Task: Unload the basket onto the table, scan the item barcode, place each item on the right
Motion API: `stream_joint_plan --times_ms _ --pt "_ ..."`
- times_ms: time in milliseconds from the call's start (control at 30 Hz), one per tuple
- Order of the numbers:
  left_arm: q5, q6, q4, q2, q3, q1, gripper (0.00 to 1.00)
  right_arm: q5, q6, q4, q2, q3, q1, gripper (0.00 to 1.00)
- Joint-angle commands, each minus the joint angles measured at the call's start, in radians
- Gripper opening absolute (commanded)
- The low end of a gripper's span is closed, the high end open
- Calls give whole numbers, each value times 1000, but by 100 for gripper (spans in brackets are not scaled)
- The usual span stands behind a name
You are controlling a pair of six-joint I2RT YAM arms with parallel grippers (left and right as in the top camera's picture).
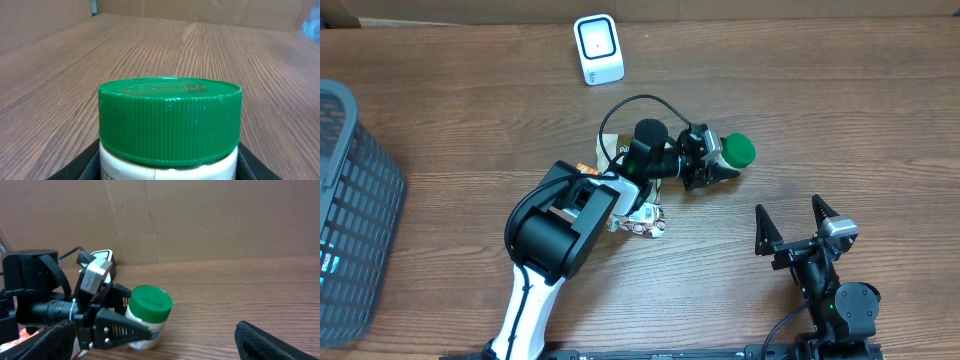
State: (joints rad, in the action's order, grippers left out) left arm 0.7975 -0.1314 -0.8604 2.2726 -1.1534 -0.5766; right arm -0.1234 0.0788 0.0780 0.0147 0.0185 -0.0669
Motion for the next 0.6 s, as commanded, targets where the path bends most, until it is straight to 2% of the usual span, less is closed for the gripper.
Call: stream_joint_plan --times_ms 0,267,367,567 --pt "5 87 16 12 -27 -8 19 3 7 -6 -12 -11 -6 100" --pt "-6 56 163 13 -27 -8 20 3 7 -6 -12 -11 -6 100" --pt "-21 57 208 13 -27 -8 27 3 7 -6 -12 -11 -6 100" --pt "-30 56 328 13 -27 -5 33 3 7 -6 -12 -11 -6 100"
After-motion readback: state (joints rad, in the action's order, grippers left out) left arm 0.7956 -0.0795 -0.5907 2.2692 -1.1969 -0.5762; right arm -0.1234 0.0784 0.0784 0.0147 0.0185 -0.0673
